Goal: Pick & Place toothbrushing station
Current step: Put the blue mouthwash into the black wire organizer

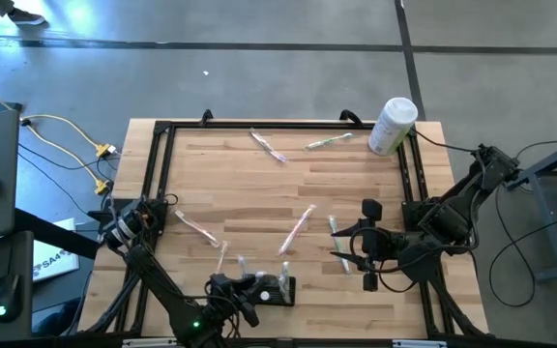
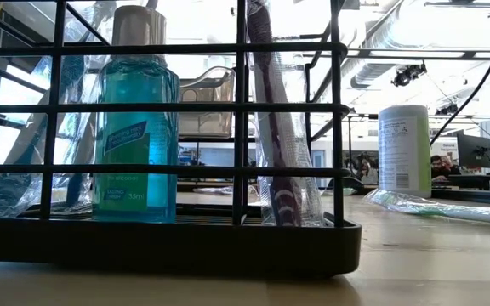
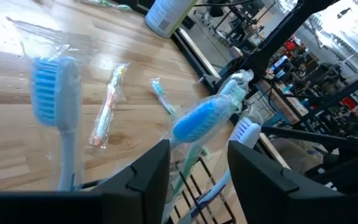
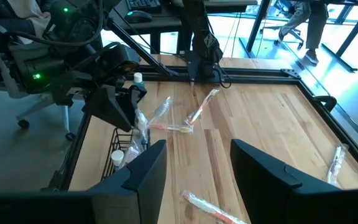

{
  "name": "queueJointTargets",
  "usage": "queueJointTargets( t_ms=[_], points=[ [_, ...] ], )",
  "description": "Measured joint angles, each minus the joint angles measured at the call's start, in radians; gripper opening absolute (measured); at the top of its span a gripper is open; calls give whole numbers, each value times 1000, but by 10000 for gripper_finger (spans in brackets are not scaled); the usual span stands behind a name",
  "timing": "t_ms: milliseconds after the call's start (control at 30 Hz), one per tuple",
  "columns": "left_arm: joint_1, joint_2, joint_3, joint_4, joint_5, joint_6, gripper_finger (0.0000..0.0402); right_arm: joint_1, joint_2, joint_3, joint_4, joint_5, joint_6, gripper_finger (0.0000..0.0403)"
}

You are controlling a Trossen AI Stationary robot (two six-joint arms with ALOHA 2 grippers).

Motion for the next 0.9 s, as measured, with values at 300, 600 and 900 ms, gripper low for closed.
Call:
queueJointTargets(
  t_ms=[300, 600, 900],
  points=[
    [0, -11, 0, -7, 17, 0, 194, 0, 0, 0, 0, 0, 0, 171],
    [0, -13, 0, -27, 19, -1, 242, 0, 0, 0, 0, 0, 7, 171],
    [0, -83, 1, -155, 23, 0, 246, 0, 0, 0, 10, -24, 9, 171]
  ],
)
